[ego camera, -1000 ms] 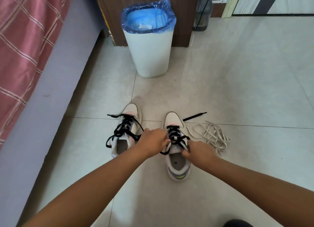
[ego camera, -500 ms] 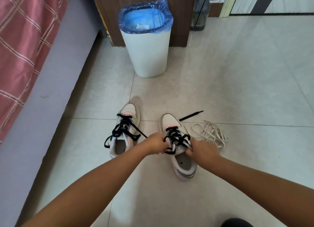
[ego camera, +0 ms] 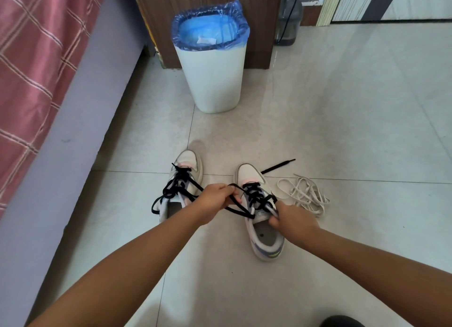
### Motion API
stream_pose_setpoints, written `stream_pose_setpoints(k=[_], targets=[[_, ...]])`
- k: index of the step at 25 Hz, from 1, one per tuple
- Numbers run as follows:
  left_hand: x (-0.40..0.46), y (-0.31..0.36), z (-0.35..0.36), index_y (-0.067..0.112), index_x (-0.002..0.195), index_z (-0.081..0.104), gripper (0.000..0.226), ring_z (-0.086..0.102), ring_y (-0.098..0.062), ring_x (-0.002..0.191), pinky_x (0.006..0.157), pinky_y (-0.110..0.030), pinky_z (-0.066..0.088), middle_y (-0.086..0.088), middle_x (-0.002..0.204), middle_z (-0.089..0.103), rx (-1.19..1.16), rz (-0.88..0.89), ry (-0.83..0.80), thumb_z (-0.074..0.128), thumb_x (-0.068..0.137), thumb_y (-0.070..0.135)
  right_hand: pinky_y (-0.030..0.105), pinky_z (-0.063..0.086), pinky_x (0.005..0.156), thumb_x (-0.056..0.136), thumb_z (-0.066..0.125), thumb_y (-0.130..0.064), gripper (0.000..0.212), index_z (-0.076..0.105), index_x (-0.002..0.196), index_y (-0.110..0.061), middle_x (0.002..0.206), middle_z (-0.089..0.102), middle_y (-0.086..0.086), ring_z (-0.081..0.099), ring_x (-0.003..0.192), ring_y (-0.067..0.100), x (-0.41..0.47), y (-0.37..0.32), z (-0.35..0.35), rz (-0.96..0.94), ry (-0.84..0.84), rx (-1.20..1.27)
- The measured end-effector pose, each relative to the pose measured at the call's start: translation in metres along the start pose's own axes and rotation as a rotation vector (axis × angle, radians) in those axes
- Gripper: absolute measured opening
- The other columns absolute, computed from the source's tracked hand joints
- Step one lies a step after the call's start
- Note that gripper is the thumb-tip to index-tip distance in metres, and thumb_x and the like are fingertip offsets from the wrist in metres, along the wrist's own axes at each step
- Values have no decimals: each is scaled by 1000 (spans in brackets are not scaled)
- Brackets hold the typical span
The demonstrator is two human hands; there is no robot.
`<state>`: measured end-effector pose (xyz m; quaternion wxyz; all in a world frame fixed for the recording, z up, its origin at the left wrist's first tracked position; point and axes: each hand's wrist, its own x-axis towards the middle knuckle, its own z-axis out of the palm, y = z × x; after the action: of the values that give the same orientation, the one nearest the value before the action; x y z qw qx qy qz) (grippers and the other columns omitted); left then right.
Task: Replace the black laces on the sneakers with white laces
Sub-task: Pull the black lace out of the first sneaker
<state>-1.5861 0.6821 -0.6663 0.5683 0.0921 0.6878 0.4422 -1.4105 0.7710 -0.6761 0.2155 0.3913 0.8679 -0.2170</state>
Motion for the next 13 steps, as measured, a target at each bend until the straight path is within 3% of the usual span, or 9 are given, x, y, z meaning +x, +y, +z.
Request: stream_pose_setpoints(k=[3,7,9,11,13], targets=[[-7,2,3,4,85,56,19,59,-14,51,66,-31,54,-3,48,57,-134,-92,-1,42,98,6,30,37,65,92,43,-34,18,36,91,-18,100,64,8,61,91,29,0,1,0,-6,-8,9],[1,16,-11,8,89,57,3,54,-8,45,51,-23,52,-4,55,53,248,-11,127,56,91,7,31,37,66,92,44,-33,16,39,94,-19,102,64,9,61,94,30,1,3,0,-14,-13,13],[7,23,-25,13,93,51,18,56,-10,48,50,-23,48,-4,59,59,360,31,188,66,83,8,31,38,66,92,44,-32,15,39,94,-19,100,64,10,61,92,30,1,5,0,-16,-14,11],[4,28,-31,15,105,45,31,58,-16,61,56,-25,42,-4,68,62,797,180,186,64,81,12,31,38,65,92,44,-33,16,36,93,-19,99,64,9,61,91,30,1,6,1,-21,-15,11],[8,24,-35,12,109,45,42,58,-23,65,57,-28,37,-4,68,60,1375,633,279,58,71,2,31,37,64,91,45,-32,17,35,92,-19,98,64,9,61,90,30,0,7,1,-26,-10,15]])
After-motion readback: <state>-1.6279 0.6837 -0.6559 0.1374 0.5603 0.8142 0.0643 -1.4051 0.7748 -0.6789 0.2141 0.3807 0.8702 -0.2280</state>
